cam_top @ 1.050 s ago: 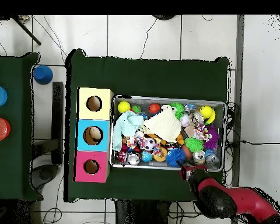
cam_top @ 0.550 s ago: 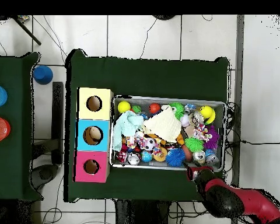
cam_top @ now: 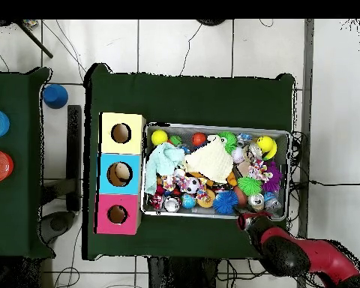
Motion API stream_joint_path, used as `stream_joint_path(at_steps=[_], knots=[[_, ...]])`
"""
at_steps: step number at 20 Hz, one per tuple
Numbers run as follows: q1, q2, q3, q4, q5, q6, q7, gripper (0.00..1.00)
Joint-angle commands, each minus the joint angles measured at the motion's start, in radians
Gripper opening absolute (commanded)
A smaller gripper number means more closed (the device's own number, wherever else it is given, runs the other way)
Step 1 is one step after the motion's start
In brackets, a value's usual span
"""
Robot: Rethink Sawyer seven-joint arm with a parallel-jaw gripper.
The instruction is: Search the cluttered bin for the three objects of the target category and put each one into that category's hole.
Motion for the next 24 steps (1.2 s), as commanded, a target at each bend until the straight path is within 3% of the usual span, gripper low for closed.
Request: stream_joint_path(at_steps=[1,12,24], knots=[[0.061,0.053,-0.002,-0.161,-0.124,-0.011,-0.117,1.00],[0.075,0.075,-0.005,-0.183,-0.171,-0.034,-0.083,1.00],[-0.027,0.112,0.087,-0.198,-0.103,0.092,-0.266,1.00]])
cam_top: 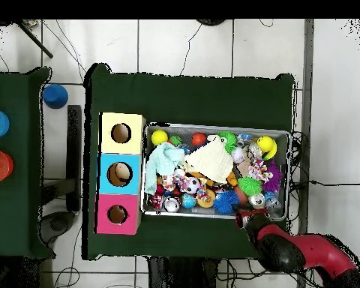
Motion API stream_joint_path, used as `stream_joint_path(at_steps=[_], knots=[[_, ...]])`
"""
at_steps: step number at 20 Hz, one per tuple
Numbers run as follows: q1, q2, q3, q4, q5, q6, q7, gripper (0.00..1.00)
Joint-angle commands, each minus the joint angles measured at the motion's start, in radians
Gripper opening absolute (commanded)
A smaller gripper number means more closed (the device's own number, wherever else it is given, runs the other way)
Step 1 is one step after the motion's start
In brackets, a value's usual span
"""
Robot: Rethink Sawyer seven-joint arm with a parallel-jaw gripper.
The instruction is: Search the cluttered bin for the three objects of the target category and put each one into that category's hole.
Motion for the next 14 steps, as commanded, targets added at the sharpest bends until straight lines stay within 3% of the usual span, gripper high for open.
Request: stream_joint_path(at_steps=[1,8,14], knots=[[-0.037,0.075,0.085,-0.170,-0.009,0.101,-0.278,1.00],[-0.078,0.103,0.131,-0.196,0.010,0.165,-0.366,1.00],[-0.094,0.123,0.153,-0.210,-0.003,0.176,-0.381,1.00]])
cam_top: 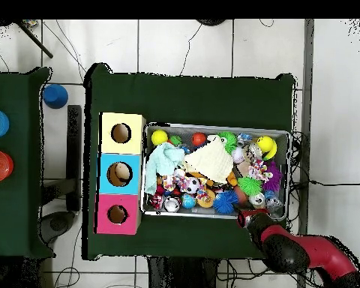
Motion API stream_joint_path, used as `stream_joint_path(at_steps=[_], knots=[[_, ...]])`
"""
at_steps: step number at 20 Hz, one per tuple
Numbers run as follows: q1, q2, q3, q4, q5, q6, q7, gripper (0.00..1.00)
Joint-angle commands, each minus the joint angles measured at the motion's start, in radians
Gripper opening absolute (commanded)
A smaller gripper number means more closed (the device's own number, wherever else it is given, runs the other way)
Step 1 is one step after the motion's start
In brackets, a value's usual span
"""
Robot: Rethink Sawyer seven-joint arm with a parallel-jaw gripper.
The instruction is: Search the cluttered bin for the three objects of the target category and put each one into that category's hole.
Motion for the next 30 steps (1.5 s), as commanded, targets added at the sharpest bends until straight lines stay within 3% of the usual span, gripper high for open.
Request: stream_joint_path(at_steps=[1,25,30], knots=[[-0.010,0.063,0.079,-0.208,-0.011,0.121,-0.370,1.00],[-0.004,0.053,0.081,-0.226,-0.040,0.101,-0.356,1.00],[0.041,-0.012,0.041,-0.232,-0.088,0.077,-0.288,1.00]])
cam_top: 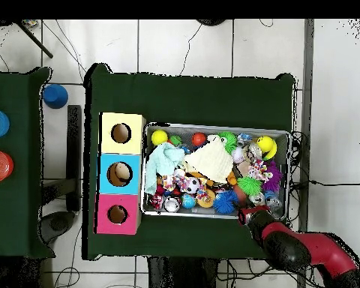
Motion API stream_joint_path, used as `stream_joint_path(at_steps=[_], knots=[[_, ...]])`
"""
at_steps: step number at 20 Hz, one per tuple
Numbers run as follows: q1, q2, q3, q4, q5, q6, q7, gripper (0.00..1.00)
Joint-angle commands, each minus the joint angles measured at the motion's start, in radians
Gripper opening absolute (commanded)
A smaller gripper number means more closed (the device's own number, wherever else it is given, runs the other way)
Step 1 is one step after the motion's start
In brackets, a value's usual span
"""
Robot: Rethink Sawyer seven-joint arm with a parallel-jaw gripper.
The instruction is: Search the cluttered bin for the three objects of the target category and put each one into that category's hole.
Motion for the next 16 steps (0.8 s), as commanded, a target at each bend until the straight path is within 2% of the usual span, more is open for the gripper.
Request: stream_joint_path(at_steps=[1,8,15,16], knots=[[0.065,-0.045,-0.003,-0.220,-0.096,0.045,-0.236,1.00],[0.077,-0.068,-0.013,-0.226,-0.131,0.010,-0.217,1.00],[0.048,-0.045,0.016,-0.222,-0.129,-0.007,-0.245,1.00],[0.045,-0.043,0.018,-0.224,-0.129,-0.003,-0.250,0.00]])
